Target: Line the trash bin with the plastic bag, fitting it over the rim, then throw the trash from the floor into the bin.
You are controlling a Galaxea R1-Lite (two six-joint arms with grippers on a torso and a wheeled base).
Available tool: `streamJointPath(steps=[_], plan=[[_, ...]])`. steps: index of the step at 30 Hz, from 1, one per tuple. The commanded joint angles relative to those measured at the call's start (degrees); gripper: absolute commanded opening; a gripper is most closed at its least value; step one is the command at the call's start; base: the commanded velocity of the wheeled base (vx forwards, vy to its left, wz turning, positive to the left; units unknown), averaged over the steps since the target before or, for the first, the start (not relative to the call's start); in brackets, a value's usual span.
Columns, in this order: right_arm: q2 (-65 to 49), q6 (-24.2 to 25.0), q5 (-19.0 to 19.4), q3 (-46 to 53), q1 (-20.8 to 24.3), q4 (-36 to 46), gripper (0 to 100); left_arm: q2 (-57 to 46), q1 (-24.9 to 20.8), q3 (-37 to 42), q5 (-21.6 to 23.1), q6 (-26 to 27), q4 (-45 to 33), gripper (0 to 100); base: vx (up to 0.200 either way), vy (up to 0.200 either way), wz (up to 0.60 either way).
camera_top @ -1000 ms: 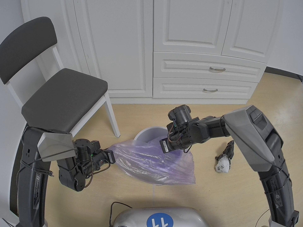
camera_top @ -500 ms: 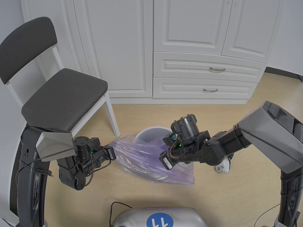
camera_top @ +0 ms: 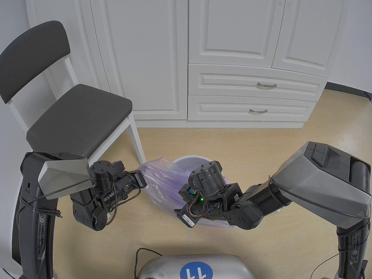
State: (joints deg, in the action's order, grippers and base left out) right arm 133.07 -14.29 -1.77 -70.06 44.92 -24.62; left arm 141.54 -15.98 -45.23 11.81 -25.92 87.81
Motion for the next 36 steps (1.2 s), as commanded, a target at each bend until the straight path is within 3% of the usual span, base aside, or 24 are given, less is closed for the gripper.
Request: streamJointPath(steps=[1, 4, 6, 13, 17, 21, 24, 25, 27, 36], plan=[[-0.01, -0.04, -2.71, -1.57, 0.61, -0.07, 100, -0.57, -0.19, -0.04, -0.04, -0.1, -0.01, 0, 0.0, 0.0, 0.0], [1.84, -0.13, -9.48, -4.91, 0.69, -0.07, 100, -0.66, -0.19, -0.04, -0.12, -0.1, -0.01, 0, 0.0, 0.0, 0.0], [2.81, -0.21, -11.68, -6.05, 0.69, 0.54, 100, -0.66, -0.19, -0.04, -0.12, -0.1, -0.01, 0, 0.0, 0.0, 0.0], [4.56, -0.13, -13.0, -10.45, -0.19, 1.6, 100, -0.57, -0.19, 0.23, -0.12, -0.01, -0.09, 0, 0.0, 0.0, 0.0], [5.88, -0.04, -14.93, -15.28, -1.06, 6.08, 100, -0.66, -0.19, 0.84, -0.12, -0.01, -0.09, 0, 0.0, 0.0, 0.0], [6.06, 0.4, -14.23, -21.52, -3.17, 17.59, 100, -0.66, -0.19, 1.19, 0.05, 0.08, -0.01, 0, 0.0, 0.0, 0.0], [6.15, 0.05, -12.21, -23.81, -5.55, 20.76, 100, -0.57, -0.19, 1.46, 0.23, 0.17, -0.01, 0, 0.0, 0.0, 0.0], [5.44, 0.14, -9.48, -25.39, -7.48, 23.66, 100, -0.48, -0.19, 1.46, 0.32, 0.17, -0.01, 0, 0.0, 0.0, 0.0], [5.0, 0.4, -7.72, -25.21, -9.06, 26.21, 100, -0.22, -0.1, 1.37, 0.4, 0.17, -0.01, 0, 0.0, 0.0, 0.0], [8.7, -0.92, -7.29, -21.61, -11.7, 22.16, 100, -0.39, 0.16, 1.55, 0.32, 0.34, -0.01, 0, 0.0, 0.0, 0.0]])
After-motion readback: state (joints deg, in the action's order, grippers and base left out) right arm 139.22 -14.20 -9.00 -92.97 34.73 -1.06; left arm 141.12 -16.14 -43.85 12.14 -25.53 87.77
